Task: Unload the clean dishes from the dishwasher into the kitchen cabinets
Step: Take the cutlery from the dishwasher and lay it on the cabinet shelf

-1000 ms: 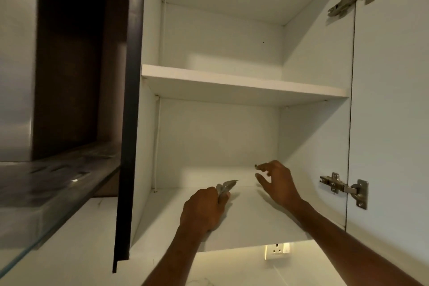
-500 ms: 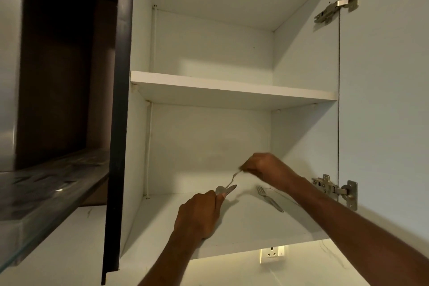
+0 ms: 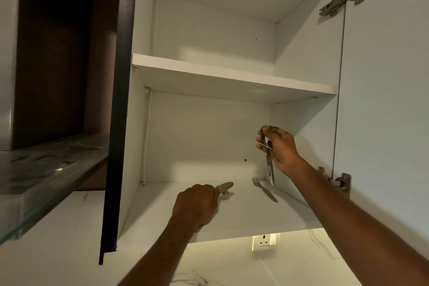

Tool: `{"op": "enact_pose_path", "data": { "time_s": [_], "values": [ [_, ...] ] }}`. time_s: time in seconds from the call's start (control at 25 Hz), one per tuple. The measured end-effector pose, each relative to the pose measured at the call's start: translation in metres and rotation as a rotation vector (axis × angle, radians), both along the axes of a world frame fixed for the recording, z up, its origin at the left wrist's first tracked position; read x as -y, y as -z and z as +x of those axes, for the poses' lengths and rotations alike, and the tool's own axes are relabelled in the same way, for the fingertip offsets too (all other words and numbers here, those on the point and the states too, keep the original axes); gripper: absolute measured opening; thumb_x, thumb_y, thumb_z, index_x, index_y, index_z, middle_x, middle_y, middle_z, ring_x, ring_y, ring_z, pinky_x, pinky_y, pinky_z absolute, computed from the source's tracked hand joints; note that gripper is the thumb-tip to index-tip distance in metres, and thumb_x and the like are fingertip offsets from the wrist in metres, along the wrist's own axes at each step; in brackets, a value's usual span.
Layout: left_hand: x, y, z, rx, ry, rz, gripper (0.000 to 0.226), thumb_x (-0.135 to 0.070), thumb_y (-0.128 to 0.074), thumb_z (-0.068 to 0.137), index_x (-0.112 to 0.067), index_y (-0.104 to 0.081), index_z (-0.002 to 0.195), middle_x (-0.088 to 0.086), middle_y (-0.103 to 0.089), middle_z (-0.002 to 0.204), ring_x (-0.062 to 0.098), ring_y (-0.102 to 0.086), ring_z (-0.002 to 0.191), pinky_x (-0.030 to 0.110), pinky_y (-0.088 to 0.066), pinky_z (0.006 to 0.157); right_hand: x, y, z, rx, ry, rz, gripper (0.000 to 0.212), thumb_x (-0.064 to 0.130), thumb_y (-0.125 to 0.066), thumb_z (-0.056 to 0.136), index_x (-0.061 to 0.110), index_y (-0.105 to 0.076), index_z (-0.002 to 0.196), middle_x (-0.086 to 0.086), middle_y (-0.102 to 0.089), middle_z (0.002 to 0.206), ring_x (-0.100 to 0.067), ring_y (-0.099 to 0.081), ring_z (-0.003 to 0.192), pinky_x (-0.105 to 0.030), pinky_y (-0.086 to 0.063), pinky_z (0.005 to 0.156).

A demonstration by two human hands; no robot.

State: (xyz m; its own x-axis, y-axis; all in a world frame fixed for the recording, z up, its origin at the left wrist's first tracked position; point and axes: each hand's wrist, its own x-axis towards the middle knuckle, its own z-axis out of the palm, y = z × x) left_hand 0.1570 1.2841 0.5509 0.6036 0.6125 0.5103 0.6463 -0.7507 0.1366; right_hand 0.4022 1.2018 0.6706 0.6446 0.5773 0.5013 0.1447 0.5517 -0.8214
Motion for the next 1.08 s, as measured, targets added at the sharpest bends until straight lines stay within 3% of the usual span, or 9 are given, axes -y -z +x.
{"op": "enact_pose_path", "data": {
  "time_s": [0.16, 0.28, 0.32, 0.4, 0.52, 0.64, 0.8, 0.92, 1.08],
  "values": [
    [0.000, -0.001, 0.000, -0.019, 0.004, -0.001, 0.043, -0.042, -0.029, 0.108, -0.020, -0.065, 0.105, 0.004, -0.070, 0.098, 0.028, -0.065, 0.088, 0.033, -0.044, 0.073, -0.028, 0.025, 0.040, 0.049, 0.247, -0.360, 0.009, -0.005, -0.067, 0.093, -0.006, -0.075, 0.096, -0.016, -0.071, 0.079, -0.026, -0.067, 0.066, -0.031, -0.056, 0.060],
    [-0.002, 0.000, 0.000, -0.020, 0.007, 0.019, 0.042, -0.041, -0.029, 0.108, -0.020, -0.064, 0.102, 0.003, -0.070, 0.095, 0.027, -0.062, 0.083, 0.033, -0.044, 0.071, -0.044, 0.056, 0.060, -0.065, 0.346, -0.577, 0.005, -0.006, -0.070, 0.092, -0.009, -0.074, 0.092, -0.019, -0.075, 0.082, -0.032, -0.077, 0.072, -0.042, -0.065, 0.084],
    [-0.004, 0.001, 0.001, -0.014, 0.009, 0.021, 0.042, -0.041, -0.028, 0.108, -0.020, -0.064, 0.100, 0.003, -0.069, 0.093, 0.027, -0.061, 0.081, 0.033, -0.044, 0.071, -0.050, 0.061, 0.063, -0.047, 0.410, -0.615, 0.006, -0.005, -0.070, 0.090, -0.009, -0.073, 0.090, -0.018, -0.075, 0.077, -0.030, -0.078, 0.070, -0.039, -0.065, 0.084],
    [-0.007, 0.002, 0.003, -0.005, 0.016, 0.015, 0.044, -0.042, -0.027, 0.108, -0.020, -0.063, 0.099, 0.001, -0.065, 0.089, 0.025, -0.056, 0.077, 0.033, -0.044, 0.071, -0.058, 0.064, 0.065, 0.133, 0.601, -0.741, 0.005, 0.002, -0.071, 0.085, -0.003, -0.071, 0.083, -0.012, -0.074, 0.073, -0.023, -0.077, 0.066, -0.022, -0.060, 0.064],
    [-0.009, 0.002, 0.003, 0.008, 0.032, 0.000, 0.045, -0.044, -0.027, 0.107, -0.020, -0.064, 0.098, -0.001, -0.059, 0.084, 0.024, -0.054, 0.077, 0.034, -0.043, 0.071, -0.070, 0.074, 0.059, 0.379, 0.736, -0.949, 0.013, 0.008, -0.077, 0.080, 0.007, -0.065, 0.083, -0.010, -0.074, 0.091, -0.026, -0.075, 0.086, -0.026, -0.055, 0.067],
    [-0.008, 0.001, 0.001, 0.040, 0.052, -0.026, 0.041, -0.043, -0.029, 0.106, -0.018, -0.058, 0.093, -0.001, -0.056, 0.083, 0.026, -0.052, 0.079, 0.035, -0.041, 0.071, -0.077, 0.092, 0.055, 0.477, 0.761, -0.978, 0.018, 0.010, -0.077, 0.085, 0.005, -0.061, 0.091, -0.014, -0.069, 0.100, -0.031, -0.071, 0.099, -0.031, -0.054, 0.074],
    [-0.007, 0.001, -0.002, 0.123, 0.055, -0.027, 0.033, -0.041, -0.029, 0.107, -0.018, -0.046, 0.091, 0.000, -0.056, 0.083, 0.027, -0.054, 0.078, 0.035, -0.037, 0.069, -0.070, 0.092, 0.046, 0.559, 0.758, -0.972, 0.026, 0.023, -0.084, 0.080, 0.007, -0.065, 0.086, -0.013, -0.074, 0.100, -0.027, -0.070, 0.090, -0.031, -0.058, 0.076],
    [-0.006, 0.000, -0.003, 0.210, 0.046, -0.015, 0.027, -0.039, -0.033, 0.109, -0.016, -0.047, 0.105, 0.005, -0.065, 0.092, 0.029, -0.065, 0.086, 0.034, -0.039, 0.067, -0.058, 0.076, 0.004, 0.648, 0.607, -0.729, 0.032, 0.038, -0.067, 0.099, 0.010, -0.079, 0.091, -0.006, -0.080, 0.099, -0.024, -0.073, 0.098, -0.032, -0.054, 0.089],
    [-0.004, -0.005, -0.002, 0.337, -0.008, -0.069, 0.018, -0.034, -0.038, 0.108, -0.016, -0.041, 0.107, 0.006, -0.070, 0.096, 0.029, -0.070, 0.087, 0.034, -0.041, 0.063, -0.030, 0.073, -0.092, 0.223, -0.134, -0.563, 0.054, 0.051, -0.054, 0.105, 0.005, -0.079, 0.096, -0.011, -0.080, 0.091, -0.019, -0.070, 0.076, -0.033, -0.055, 0.071]
  ]
}}
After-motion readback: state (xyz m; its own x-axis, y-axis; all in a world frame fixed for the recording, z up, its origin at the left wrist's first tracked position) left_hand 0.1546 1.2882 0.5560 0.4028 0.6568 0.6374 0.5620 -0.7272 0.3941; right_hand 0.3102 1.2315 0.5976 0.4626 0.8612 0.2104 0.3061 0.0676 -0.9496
